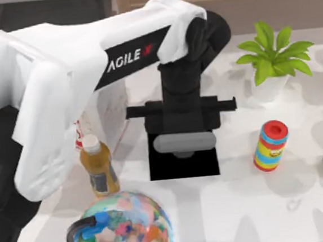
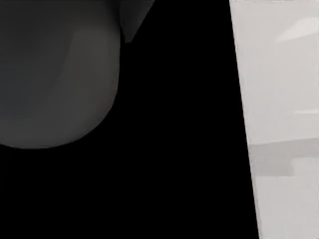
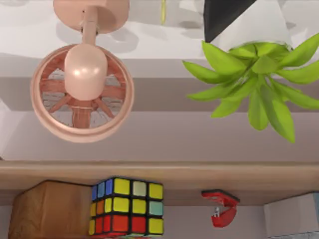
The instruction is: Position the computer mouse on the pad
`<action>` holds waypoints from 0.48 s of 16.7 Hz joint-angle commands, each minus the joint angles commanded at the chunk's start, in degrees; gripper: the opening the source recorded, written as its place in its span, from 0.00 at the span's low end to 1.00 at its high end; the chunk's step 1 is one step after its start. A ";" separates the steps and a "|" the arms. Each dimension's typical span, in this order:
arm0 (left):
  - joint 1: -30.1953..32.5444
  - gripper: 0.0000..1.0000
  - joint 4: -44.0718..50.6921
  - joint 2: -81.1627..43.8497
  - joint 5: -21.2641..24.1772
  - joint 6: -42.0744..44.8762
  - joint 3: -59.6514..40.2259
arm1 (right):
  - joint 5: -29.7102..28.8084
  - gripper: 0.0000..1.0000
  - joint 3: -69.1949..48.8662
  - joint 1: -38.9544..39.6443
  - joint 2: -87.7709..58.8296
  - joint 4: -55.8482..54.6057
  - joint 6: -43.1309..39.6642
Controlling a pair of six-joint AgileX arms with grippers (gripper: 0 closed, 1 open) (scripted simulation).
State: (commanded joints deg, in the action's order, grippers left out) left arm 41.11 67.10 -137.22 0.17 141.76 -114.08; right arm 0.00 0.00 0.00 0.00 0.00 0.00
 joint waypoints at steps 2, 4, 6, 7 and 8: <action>0.00 0.60 0.00 0.00 0.00 0.00 0.00 | 0.00 1.00 0.00 0.00 0.00 0.00 0.00; 0.00 0.75 0.00 0.00 0.00 0.00 0.00 | 0.00 1.00 0.00 0.00 0.00 0.00 0.00; 0.00 0.90 0.00 0.00 0.00 0.00 0.00 | 0.00 1.00 0.00 0.00 0.00 0.00 0.00; 0.00 0.98 0.00 0.00 0.00 0.00 0.00 | 0.00 1.00 0.00 0.00 0.00 0.00 0.00; 0.00 1.00 0.00 0.00 0.00 0.00 0.00 | 0.00 1.00 0.00 0.00 0.00 0.00 0.00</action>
State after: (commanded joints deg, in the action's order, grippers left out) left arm 41.11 67.10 -137.22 0.17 141.76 -114.08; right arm 0.00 0.00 0.00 0.00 0.00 0.00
